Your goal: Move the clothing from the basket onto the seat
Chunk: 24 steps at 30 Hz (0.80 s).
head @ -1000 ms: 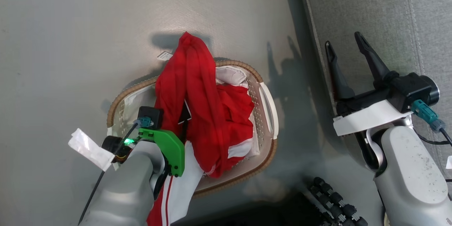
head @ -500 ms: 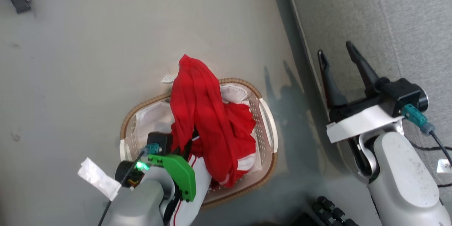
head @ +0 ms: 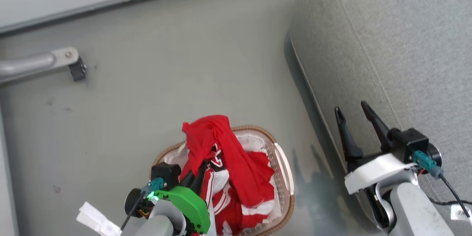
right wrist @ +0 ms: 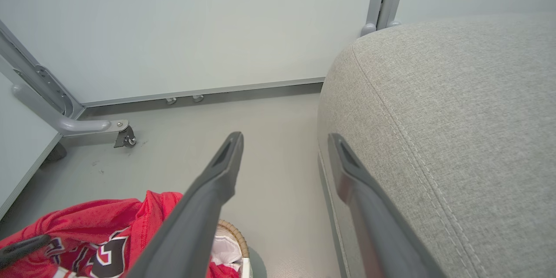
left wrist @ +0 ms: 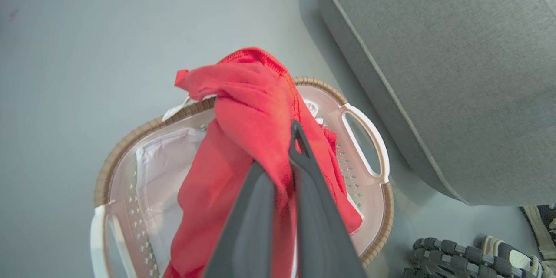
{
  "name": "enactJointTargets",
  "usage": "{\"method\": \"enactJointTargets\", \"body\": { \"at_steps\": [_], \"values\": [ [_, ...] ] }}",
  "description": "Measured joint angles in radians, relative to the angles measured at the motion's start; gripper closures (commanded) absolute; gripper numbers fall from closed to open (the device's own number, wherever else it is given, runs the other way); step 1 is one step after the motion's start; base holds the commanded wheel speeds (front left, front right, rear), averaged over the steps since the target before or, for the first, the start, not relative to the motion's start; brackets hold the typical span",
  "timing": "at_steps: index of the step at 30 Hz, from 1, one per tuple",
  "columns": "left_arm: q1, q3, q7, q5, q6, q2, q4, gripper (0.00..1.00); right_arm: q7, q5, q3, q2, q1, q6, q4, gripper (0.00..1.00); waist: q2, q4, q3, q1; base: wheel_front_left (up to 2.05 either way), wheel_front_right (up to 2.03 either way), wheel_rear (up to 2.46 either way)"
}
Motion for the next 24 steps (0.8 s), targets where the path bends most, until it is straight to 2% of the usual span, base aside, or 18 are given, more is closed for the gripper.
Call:
{"method": "enactJointTargets", "body": {
  "at_steps": [4,15,20,24],
  "values": [
    [0.061,0.061,0.000,0.059,0.000,-0.007,-0.098,1.00,0.000,0.004,-0.005,0.002,0.044,0.000,0.014,0.00,-0.0001,0.016,-0.084,0.0000,0.00,0.00,0.00],
    [0.132,0.131,0.000,0.146,0.000,-0.023,-0.337,1.00,0.000,0.005,-0.011,0.014,0.158,0.000,0.052,0.00,-0.0001,0.066,-0.295,0.0000,0.00,0.00,0.00],
    [0.123,0.133,0.000,0.172,0.000,-0.026,-0.430,1.00,0.000,0.003,0.050,0.011,0.179,0.000,0.053,0.00,0.0000,0.093,-0.350,-0.0001,0.00,0.00,0.00],
    [0.102,0.133,0.000,0.185,0.000,-0.027,-0.478,1.00,0.000,-0.003,0.167,-0.007,0.181,0.000,0.047,0.00,0.0000,0.117,-0.374,0.0000,0.00,0.00,0.00]
  ]
}}
